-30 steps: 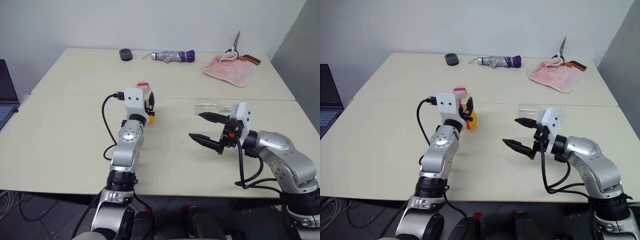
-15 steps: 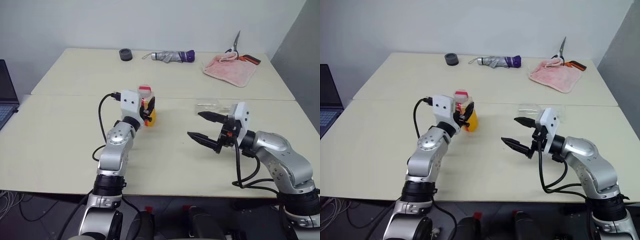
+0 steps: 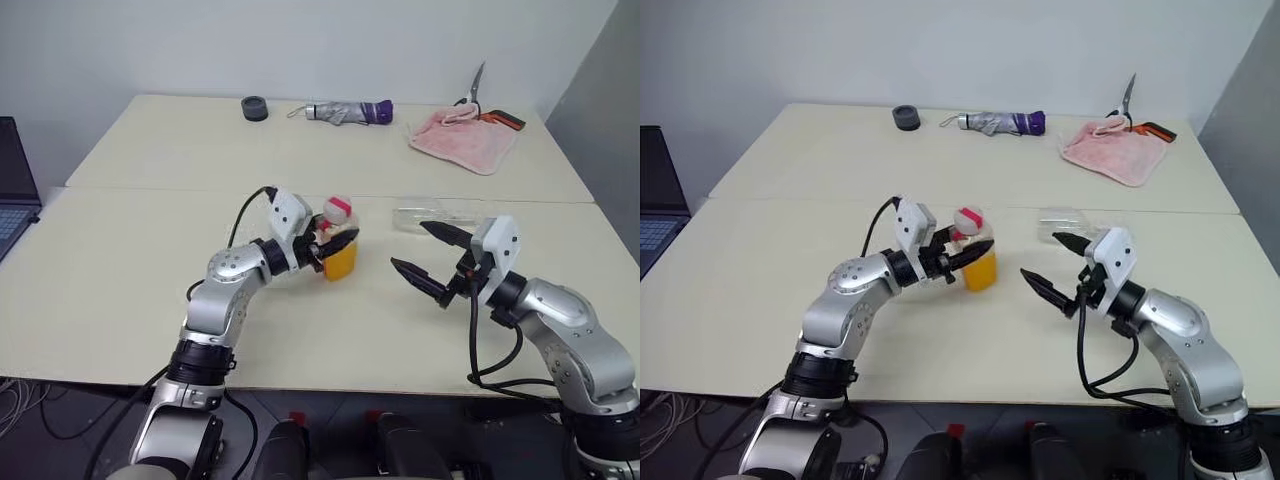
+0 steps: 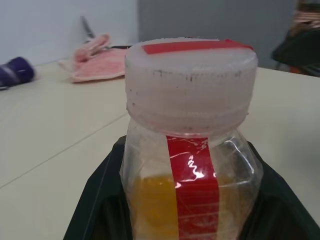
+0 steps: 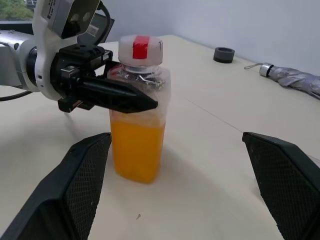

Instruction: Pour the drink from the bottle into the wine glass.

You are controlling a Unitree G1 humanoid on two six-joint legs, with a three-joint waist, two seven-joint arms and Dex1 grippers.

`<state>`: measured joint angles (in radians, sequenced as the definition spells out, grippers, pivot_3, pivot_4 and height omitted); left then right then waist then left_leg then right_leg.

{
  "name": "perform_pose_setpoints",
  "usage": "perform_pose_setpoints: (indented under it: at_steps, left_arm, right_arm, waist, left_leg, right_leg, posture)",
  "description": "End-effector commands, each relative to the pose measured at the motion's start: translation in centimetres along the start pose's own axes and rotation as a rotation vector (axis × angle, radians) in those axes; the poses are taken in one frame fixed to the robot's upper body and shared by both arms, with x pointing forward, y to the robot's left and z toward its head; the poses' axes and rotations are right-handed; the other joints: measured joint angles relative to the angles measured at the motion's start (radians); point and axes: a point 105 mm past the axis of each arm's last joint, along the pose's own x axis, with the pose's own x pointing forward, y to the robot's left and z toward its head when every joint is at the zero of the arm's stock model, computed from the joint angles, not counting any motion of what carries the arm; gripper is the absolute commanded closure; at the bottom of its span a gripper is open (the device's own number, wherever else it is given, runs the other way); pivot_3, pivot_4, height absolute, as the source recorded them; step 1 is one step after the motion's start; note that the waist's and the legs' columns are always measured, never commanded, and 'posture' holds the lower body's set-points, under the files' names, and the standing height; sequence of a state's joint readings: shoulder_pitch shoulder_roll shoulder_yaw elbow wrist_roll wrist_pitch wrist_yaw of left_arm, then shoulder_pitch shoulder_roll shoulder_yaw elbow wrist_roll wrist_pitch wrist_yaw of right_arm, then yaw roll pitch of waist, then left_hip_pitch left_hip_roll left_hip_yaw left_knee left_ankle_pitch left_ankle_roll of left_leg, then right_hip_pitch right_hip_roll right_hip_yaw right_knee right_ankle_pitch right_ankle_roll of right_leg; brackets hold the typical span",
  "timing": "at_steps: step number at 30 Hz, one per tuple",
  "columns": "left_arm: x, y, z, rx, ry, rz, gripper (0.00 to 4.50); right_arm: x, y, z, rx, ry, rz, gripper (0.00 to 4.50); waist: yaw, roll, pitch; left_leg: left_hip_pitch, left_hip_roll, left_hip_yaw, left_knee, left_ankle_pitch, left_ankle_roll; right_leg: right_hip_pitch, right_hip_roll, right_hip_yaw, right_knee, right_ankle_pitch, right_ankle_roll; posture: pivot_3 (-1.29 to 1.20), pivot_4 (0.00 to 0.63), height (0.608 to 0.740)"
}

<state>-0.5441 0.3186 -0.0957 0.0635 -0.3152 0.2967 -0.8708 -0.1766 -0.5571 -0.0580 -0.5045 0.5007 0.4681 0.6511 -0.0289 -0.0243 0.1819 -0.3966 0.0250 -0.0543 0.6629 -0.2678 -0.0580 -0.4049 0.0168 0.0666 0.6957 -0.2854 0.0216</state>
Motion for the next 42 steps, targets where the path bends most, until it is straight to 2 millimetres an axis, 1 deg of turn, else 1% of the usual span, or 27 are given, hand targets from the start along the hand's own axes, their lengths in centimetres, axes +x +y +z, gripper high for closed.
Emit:
perform_pose_setpoints:
  at_steps: [1, 4, 8, 14, 19, 24, 29, 32, 37, 38, 42]
  left_arm:
    - [0.8, -1.7, 2.3, 0.047, -0.071, -0.182, 2.54]
    - [1.3, -2.9, 2.7, 0.037, -0.092, -0.305, 2.55]
    - [1.7, -3.7, 2.6, 0.036, -0.087, -0.405, 2.55]
    - [2.1, -4.2, 2.6, 0.037, -0.089, -0.469, 2.55]
    - [2.4, -4.4, 2.1, 0.062, -0.071, -0.494, 2.55]
    - [2.5, -4.5, 1.9, 0.085, -0.058, -0.508, 2.55]
    - [2.4, -4.3, 1.8, 0.098, -0.053, -0.502, 2.55]
    - [2.4, -4.2, 1.6, 0.108, -0.049, -0.499, 2.55]
    - [2.3, -4.1, 1.6, 0.114, -0.049, -0.491, 2.55]
    - [2.3, -4.1, 1.6, 0.115, -0.050, -0.490, 2.55]
    - [2.3, -4.1, 1.8, 0.118, -0.053, -0.493, 2.55]
  right_arm:
    - [-0.8, 0.7, 2.9, -0.031, -0.047, 0.044, 0.00]
    - [0.0, 1.5, 4.3, -0.052, -0.061, 0.048, 0.00]
    - [1.1, 2.3, 5.0, -0.050, -0.045, 0.054, 0.00]
    - [2.4, 2.7, 5.0, -0.053, -0.029, 0.057, 0.00]
    - [3.0, 3.0, 5.0, -0.050, -0.033, 0.082, 0.00]
    - [3.5, 3.2, 4.4, -0.041, -0.025, 0.095, 0.00]
    - [3.9, 3.2, 4.5, -0.012, -0.043, 0.108, 0.00]
    - [4.0, 3.3, 4.6, -0.002, -0.054, 0.116, 0.65]
    - [4.3, 3.6, 4.5, -0.008, -0.045, 0.145, 2.44]
    - [4.4, 3.7, 4.5, -0.010, -0.041, 0.154, 2.68]
    - [4.5, 4.1, 4.2, -0.034, -0.025, 0.208, 2.67]
  waist:
    - [0.000, 0.000, 0.000]
    - [-0.004, 0.000, 0.000]
    - [-0.006, 0.000, 0.000]
    - [-0.003, 0.000, 0.000]
    - [-0.003, 0.000, 0.000]
    - [-0.004, 0.000, 0.000]
    - [-0.004, 0.000, 0.000]
    - [-0.004, 0.000, 0.000]
    - [-0.004, 0.000, 0.000]
    - [-0.004, 0.000, 0.000]
    - [-0.004, 0.000, 0.000]
  left_leg:
    - [0.000, 0.000, 0.000, 0.000, 0.000, 0.000]
    - [0.000, 0.001, 0.000, 0.000, 0.000, 0.000]
    - [0.000, 0.001, 0.000, 0.000, 0.000, 0.000]
    - [-0.001, 0.000, 0.000, 0.000, 0.000, 0.000]
    - [-0.001, 0.000, -0.001, 0.000, 0.000, 0.000]
    - [-0.001, 0.001, -0.001, 0.000, 0.000, 0.000]
    - [-0.001, 0.000, -0.001, 0.000, 0.000, 0.000]
    - [-0.001, 0.001, -0.001, 0.000, 0.000, 0.000]
    - [-0.001, 0.001, -0.001, 0.000, 0.000, 0.000]
    - [-0.001, 0.001, -0.001, 0.000, 0.000, 0.000]
    - [-0.001, 0.001, -0.001, 0.000, 0.000, 0.000]
  right_leg:
    - [0.000, 0.000, 0.000, 0.000, 0.000, 0.000]
    - [0.000, 0.001, 0.000, 0.000, 0.000, 0.000]
    - [0.000, 0.002, 0.000, 0.000, 0.000, 0.000]
    - [0.000, 0.001, 0.000, 0.000, 0.000, 0.000]
    - [-0.001, 0.001, 0.000, 0.000, 0.000, 0.000]
    - [-0.001, 0.001, 0.000, 0.000, 0.000, 0.000]
    - [-0.001, 0.001, 0.000, 0.000, 0.000, 0.000]
    - [-0.001, 0.001, 0.000, 0.000, 0.000, 0.000]
    - [-0.001, 0.001, 0.000, 0.000, 0.000, 0.000]
    - [-0.001, 0.001, -0.001, 0.000, 0.000, 0.000]
    - [-0.001, 0.001, 0.000, 0.000, 0.000, 0.000]
  posture:
    - [0.00, 0.150, 0.740]
    - [0.00, 0.150, 0.740]
    - [0.00, 0.150, 0.740]
    - [0.00, 0.150, 0.740]
    - [0.00, 0.150, 0.740]
    - [0.00, 0.150, 0.740]
    - [0.00, 0.150, 0.740]
    - [0.00, 0.150, 0.740]
    - [0.00, 0.150, 0.740]
    - [0.00, 0.150, 0.740]
    - [0.00, 0.150, 0.740]
